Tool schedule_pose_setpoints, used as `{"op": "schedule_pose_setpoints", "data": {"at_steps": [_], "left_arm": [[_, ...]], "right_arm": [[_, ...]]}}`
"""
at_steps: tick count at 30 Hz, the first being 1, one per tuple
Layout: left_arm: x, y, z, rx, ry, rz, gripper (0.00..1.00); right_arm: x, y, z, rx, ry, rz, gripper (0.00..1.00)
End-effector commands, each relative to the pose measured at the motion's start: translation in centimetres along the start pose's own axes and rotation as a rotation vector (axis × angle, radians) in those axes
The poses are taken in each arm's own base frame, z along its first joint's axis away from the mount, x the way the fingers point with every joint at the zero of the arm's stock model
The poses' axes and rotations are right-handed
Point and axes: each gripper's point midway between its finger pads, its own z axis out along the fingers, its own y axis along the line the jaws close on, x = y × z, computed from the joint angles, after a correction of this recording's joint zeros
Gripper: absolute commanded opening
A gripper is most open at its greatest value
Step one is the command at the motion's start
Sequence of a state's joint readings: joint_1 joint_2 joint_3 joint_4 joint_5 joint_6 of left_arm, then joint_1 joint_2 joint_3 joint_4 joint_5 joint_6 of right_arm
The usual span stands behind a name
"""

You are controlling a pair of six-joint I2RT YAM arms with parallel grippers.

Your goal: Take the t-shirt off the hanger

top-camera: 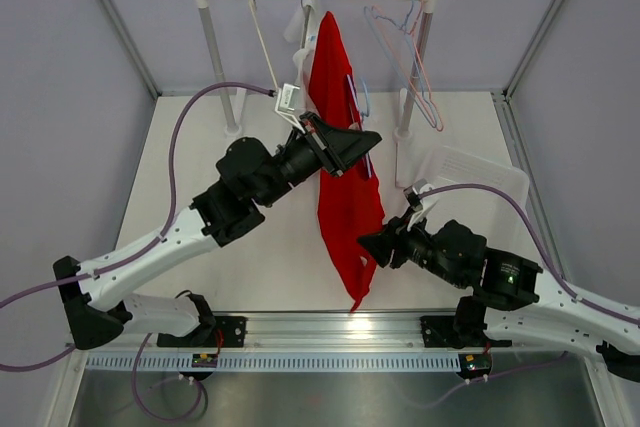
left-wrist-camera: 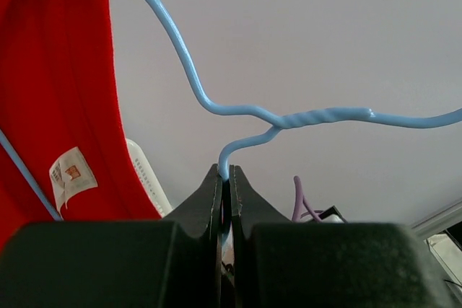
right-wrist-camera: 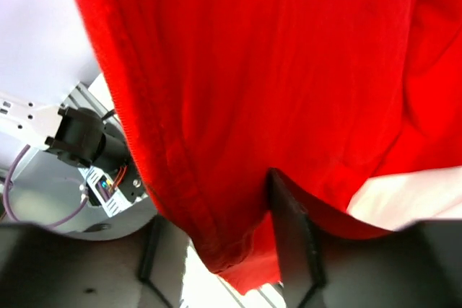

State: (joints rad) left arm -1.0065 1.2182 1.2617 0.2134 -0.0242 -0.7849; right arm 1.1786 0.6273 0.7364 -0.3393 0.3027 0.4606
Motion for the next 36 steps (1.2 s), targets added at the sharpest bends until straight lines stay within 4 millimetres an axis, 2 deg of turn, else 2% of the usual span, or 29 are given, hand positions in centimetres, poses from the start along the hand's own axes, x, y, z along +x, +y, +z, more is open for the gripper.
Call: {"op": "schedule_pose_setpoints", "data": {"at_steps": [1,2,5,6,7,12,17,20,22,25,30,34,36], "left_arm": [[-6.0,-6.0,-1.5,0.164,-0.150,0.042,0.00],[-6.4,-6.4,-1.6,0.172,-0.157,0.038,0.00],[-6.7,-7.4,-1.9,0.202,-0.152,0.044,0.00],[-7.3,-8.0,-2.2,0.213,-0.162,0.046,0.00],[-7.4,-8.2,-2.3,0.216,-0.160,0.053,0.00],[-8.7,-10.1,-2.7,0.256,-0.162,0.081,0.00],[-9.2,-10.9,-3.2,0.273,-0.162,0.080,0.00],[-9.1,-12.6,-4.3,0.347,-0.129,0.039,0.00],[-7.8,-14.8,-5.5,0.455,-0.049,-0.002,0.00],[-5.4,-16.1,-6.9,0.499,0.056,-0.007,0.00],[-4.2,-17.6,-10.6,0.568,0.170,-0.024,0.00],[-3.5,-17.0,-13.2,0.547,0.221,-0.038,0.00],[-2.8,-16.5,-14.7,0.540,0.254,-0.053,0.00]], "right_arm": [[-0.5,0.3,-0.1,0.005,-0.017,-0.003,0.46],[-0.5,0.3,-0.2,0.006,-0.018,-0.002,0.32],[-0.5,0.5,-0.3,-0.001,-0.016,0.001,0.18],[-0.2,0.4,-0.3,0.003,-0.006,-0.002,0.10],[-0.1,0.3,-0.3,0.007,-0.002,-0.001,0.08],[1.3,0.6,0.0,0.006,0.039,-0.005,0.06],[1.7,0.6,0.1,0.013,0.037,-0.001,0.01],[1.7,-0.4,0.5,0.065,0.021,-0.028,0.00],[1.4,-1.3,1.1,0.125,0.003,-0.058,0.00],[0.0,-1.6,1.8,0.167,-0.035,-0.130,0.00],[-2.3,-3.1,3.1,0.298,-0.089,-0.261,0.00],[-4.7,-3.7,3.4,0.326,-0.141,-0.292,0.00],[-6.1,-4.7,3.6,0.336,-0.170,-0.272,0.00]]}}
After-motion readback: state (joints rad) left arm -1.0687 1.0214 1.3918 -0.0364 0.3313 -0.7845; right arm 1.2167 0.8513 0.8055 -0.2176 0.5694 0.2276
